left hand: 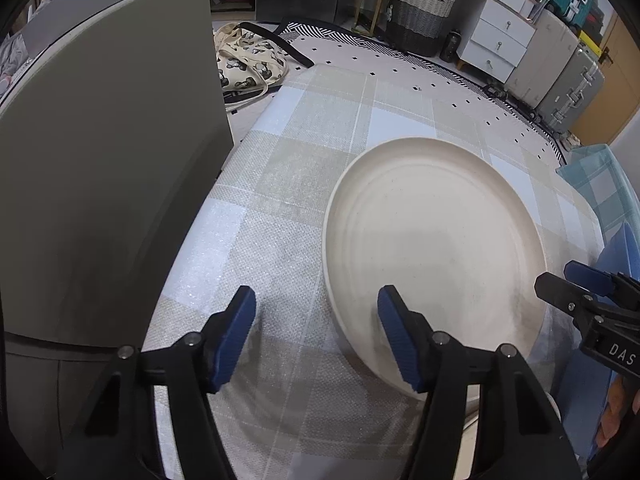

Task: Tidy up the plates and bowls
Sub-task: 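Close the left tool on the plate rim while the right tool grips the opposite rim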

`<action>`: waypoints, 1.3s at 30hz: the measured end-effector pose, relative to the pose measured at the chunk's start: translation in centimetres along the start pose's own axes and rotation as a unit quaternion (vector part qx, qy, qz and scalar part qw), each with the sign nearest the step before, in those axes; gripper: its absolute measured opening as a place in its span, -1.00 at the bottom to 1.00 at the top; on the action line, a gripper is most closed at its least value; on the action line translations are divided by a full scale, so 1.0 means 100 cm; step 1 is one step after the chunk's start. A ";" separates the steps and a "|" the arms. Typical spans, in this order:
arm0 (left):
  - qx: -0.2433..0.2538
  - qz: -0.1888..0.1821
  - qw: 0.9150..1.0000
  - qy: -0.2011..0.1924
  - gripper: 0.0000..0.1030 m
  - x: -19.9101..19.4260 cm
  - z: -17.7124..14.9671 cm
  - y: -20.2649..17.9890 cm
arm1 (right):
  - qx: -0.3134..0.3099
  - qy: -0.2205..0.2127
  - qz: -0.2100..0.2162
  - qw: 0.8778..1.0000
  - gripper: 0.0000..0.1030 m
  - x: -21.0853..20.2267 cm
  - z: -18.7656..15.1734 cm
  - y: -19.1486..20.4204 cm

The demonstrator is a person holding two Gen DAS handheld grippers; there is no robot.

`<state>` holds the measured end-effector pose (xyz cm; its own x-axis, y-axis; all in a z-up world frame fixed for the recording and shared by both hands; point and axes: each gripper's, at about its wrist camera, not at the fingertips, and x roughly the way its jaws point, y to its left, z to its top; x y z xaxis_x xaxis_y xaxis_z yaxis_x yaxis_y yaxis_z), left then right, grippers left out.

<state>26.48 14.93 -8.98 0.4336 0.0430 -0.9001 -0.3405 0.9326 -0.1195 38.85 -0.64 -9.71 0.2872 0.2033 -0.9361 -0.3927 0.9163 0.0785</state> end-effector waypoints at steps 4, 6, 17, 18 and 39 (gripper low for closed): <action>0.003 0.009 1.000 0.013 -0.07 0.006 -0.001 0.000 | -0.008 0.018 -0.006 1.000 0.05 0.007 0.002 0.001; 0.001 0.012 1.000 0.018 -0.13 0.009 -0.002 0.000 | -0.009 0.028 -0.003 1.000 0.02 0.010 0.003 0.001; 0.030 -0.005 0.999 0.014 -0.77 0.004 -0.005 -0.013 | -0.031 0.035 -0.016 0.999 -0.64 0.014 0.001 0.007; 0.037 -0.004 0.999 0.013 -0.78 0.003 -0.006 -0.015 | -0.033 0.034 -0.019 0.999 -0.71 0.014 0.001 0.007; 0.045 0.000 0.999 -0.019 -0.79 -0.013 -0.007 -0.018 | -0.059 0.004 -0.045 0.997 -0.76 -0.001 -0.006 0.018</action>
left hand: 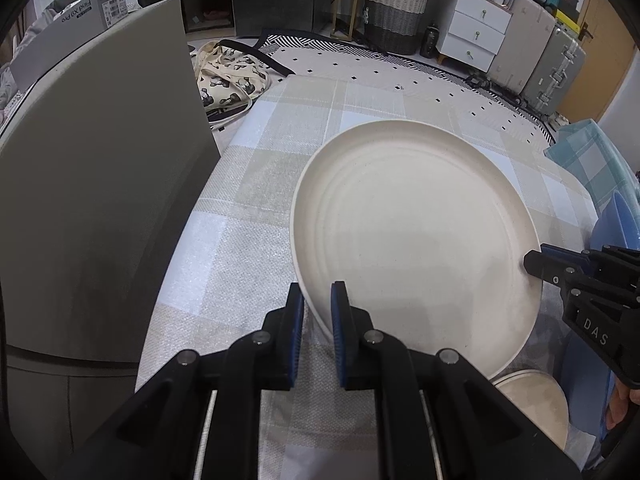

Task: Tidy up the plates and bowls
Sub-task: 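Close the left tool on the plate rim while the right tool grips the opposite rim, then lift and carry the cream plate with both tools toward the blue bowls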

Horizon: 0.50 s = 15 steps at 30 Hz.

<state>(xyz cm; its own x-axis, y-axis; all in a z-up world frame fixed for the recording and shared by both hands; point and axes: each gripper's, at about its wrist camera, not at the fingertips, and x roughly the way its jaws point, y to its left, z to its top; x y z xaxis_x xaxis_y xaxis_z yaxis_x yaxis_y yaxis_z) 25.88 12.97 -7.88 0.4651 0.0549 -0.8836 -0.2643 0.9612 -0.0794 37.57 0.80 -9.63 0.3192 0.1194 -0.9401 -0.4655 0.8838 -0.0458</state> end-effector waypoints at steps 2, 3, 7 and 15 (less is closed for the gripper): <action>0.000 0.000 1.000 -0.004 -0.79 -0.003 0.001 0.000 | 0.001 -0.004 0.000 1.000 -0.76 -0.003 0.000 0.001; 0.000 0.000 1.000 -0.006 -0.79 -0.005 0.000 0.000 | 0.002 -0.006 -0.001 1.000 -0.76 -0.005 -0.001 0.001; 0.000 -0.002 1.000 -0.016 -0.79 -0.013 0.000 0.001 | 0.002 -0.015 -0.002 1.000 -0.76 -0.014 -0.003 0.003; 0.005 -0.009 0.999 -0.040 -0.79 -0.036 -0.002 0.003 | 0.004 -0.034 -0.007 0.999 -0.76 -0.038 -0.012 0.010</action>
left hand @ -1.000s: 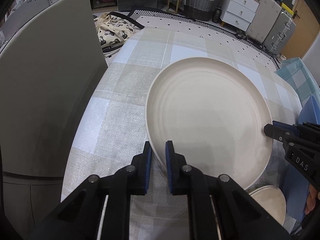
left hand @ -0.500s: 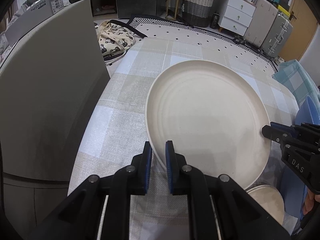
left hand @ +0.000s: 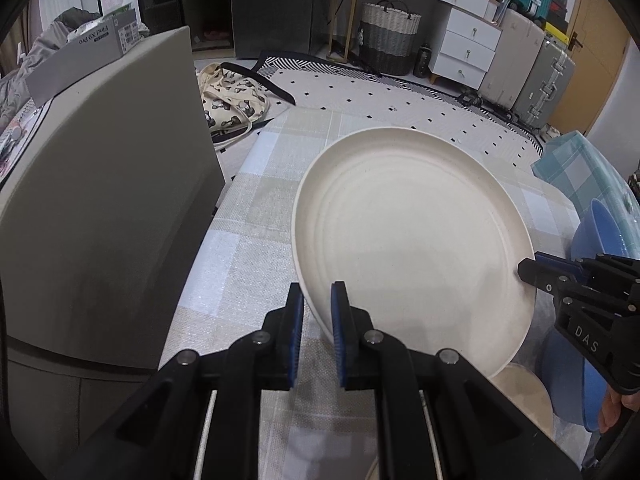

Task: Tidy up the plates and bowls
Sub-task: 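Lift and carry the cream plate with both tools toward the blue bowls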

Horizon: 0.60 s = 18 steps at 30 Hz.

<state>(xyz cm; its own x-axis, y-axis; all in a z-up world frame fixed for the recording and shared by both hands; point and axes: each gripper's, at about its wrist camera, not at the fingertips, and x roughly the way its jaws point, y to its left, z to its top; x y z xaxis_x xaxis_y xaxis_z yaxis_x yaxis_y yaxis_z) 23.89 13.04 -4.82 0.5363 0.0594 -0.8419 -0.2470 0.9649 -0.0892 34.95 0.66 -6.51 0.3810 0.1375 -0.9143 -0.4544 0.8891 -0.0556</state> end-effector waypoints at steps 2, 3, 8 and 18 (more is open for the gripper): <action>0.000 -0.002 1.000 -0.004 -0.79 -0.005 -0.001 0.000 | 0.002 -0.005 0.000 1.000 -0.76 -0.007 -0.002 0.000; 0.001 -0.002 1.000 -0.005 -0.79 -0.007 -0.002 0.000 | 0.003 -0.009 0.000 1.000 -0.76 -0.010 -0.003 0.001; 0.004 -0.004 1.000 -0.015 -0.79 -0.019 -0.003 -0.001 | 0.003 -0.020 -0.003 1.000 -0.76 -0.027 -0.009 0.004; 0.016 -0.008 0.999 -0.031 -0.78 -0.042 -0.015 0.000 | 0.003 -0.037 -0.002 0.999 -0.76 -0.054 -0.025 0.012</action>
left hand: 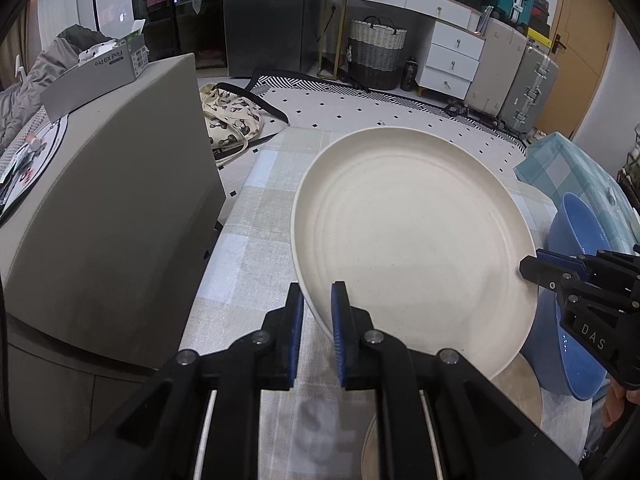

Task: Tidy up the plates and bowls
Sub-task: 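Lift and carry the cream plate with both tools toward the blue bowls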

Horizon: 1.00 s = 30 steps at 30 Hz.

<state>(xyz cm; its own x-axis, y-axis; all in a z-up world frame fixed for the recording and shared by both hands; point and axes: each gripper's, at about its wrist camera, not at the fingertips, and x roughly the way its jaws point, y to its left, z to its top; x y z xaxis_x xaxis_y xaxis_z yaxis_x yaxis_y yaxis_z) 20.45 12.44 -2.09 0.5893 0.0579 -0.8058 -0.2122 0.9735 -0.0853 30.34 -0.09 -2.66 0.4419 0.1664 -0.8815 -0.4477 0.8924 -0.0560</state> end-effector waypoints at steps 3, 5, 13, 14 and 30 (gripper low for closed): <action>0.002 0.002 1.000 -0.006 -0.78 -0.009 -0.004 0.001 | 0.000 -0.007 -0.001 1.000 -0.76 -0.009 -0.005 0.004; 0.005 0.003 1.000 -0.012 -0.78 -0.014 -0.006 0.001 | 0.001 -0.012 -0.002 1.000 -0.75 -0.015 -0.010 0.007; 0.016 -0.001 1.000 -0.018 -0.78 -0.029 -0.021 0.000 | 0.006 -0.030 -0.001 1.000 -0.75 -0.037 -0.031 0.015; 0.018 -0.001 1.000 -0.019 -0.78 -0.030 -0.023 0.000 | 0.006 -0.031 -0.001 0.999 -0.75 -0.040 -0.035 0.016; 0.035 -0.011 0.999 -0.021 -0.77 -0.053 -0.053 -0.009 | 0.014 -0.044 0.008 0.999 -0.74 -0.066 -0.077 0.017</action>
<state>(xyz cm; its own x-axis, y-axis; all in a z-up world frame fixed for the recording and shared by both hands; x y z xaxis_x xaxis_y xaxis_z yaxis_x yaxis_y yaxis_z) 13.43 10.07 -0.83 0.6250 0.0444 -0.7794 -0.1442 0.9878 -0.0594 20.71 -2.87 -0.58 0.5020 0.2163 -0.8374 -0.4343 0.9003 -0.0278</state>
